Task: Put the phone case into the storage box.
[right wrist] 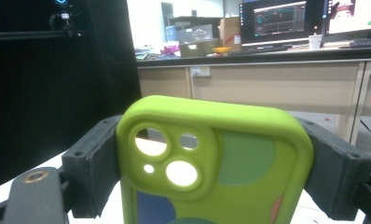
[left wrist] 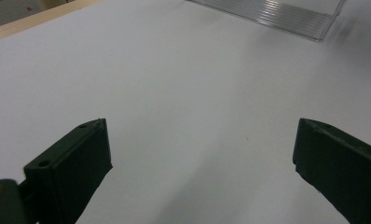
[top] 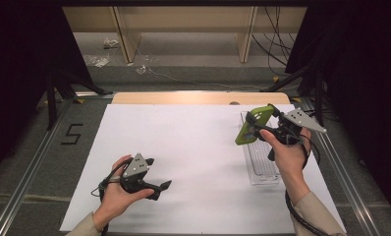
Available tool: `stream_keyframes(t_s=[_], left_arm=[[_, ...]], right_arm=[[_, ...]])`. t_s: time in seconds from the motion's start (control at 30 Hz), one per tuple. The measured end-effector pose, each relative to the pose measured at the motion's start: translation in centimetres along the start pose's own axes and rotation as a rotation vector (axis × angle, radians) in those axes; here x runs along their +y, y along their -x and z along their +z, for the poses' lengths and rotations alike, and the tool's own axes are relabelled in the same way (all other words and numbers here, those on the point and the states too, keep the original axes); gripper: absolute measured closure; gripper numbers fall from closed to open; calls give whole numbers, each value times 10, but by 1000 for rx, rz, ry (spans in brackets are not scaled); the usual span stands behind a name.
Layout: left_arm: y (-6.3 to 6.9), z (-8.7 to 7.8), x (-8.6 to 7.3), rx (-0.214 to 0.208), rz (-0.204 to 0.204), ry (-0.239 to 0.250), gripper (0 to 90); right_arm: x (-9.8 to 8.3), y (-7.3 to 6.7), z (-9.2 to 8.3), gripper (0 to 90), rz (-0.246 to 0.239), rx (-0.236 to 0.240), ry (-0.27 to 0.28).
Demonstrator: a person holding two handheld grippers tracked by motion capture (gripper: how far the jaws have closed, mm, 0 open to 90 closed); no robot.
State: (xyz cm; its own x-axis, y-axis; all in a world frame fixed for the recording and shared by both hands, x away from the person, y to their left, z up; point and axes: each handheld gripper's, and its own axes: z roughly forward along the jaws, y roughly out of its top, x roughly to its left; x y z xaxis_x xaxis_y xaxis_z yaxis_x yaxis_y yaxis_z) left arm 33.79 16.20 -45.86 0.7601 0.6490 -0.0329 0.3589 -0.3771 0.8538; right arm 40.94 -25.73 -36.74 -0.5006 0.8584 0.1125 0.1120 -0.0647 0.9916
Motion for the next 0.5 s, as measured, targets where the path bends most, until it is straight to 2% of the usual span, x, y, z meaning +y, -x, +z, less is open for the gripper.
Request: stream_keyframes(t_s=[0.5], left_arm=[[0,1,0,-3,-4,2,35]], right_arm=[[0,12,-2,167,7,-36,-1]])
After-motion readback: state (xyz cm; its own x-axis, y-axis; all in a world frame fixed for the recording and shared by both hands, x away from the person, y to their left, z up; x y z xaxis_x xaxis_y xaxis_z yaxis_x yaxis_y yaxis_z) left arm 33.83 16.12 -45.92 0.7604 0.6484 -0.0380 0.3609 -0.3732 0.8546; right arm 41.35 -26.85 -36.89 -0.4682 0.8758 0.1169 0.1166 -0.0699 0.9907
